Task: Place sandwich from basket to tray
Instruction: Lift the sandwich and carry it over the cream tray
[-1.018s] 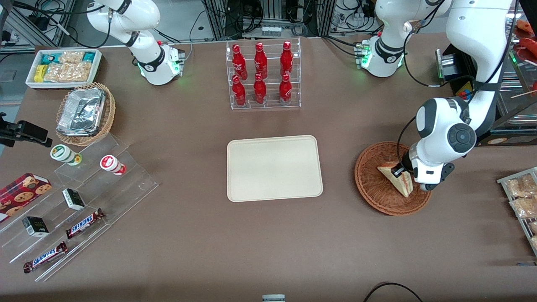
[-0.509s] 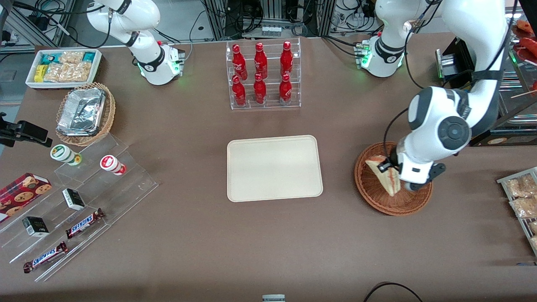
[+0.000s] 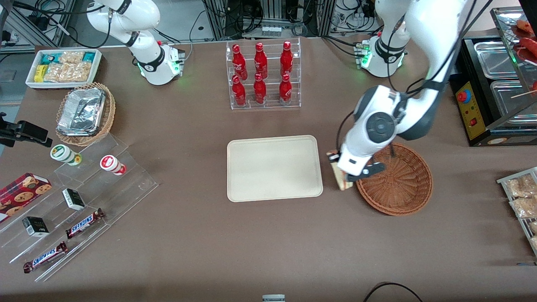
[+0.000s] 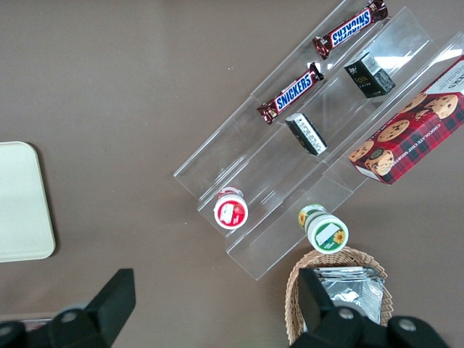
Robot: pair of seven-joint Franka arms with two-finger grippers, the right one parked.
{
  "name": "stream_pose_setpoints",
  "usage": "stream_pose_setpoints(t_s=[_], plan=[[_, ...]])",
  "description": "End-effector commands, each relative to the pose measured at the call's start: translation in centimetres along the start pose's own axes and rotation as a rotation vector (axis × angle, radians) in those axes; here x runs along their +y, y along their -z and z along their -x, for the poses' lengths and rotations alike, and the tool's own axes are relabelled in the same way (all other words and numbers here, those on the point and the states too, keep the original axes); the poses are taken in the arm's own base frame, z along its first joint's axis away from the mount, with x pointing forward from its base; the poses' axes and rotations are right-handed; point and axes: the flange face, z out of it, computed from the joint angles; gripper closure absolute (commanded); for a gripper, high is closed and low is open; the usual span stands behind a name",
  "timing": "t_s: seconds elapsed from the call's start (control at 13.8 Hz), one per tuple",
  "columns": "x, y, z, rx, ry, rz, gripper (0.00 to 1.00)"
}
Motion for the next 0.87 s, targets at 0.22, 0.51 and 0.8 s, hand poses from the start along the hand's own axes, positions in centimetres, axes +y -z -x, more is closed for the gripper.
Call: stream_pose_setpoints(t_s=[0.22,0.51,0.8], plan=[[11.7,-2.2,2.7,0.025,-0.011,0.032,1.0],[16.2,-4.1,5.4,0.074,0.009,0.009,1.0],[19.3,-5.9,8.9,0.06,0.019,-0.027,1.0]])
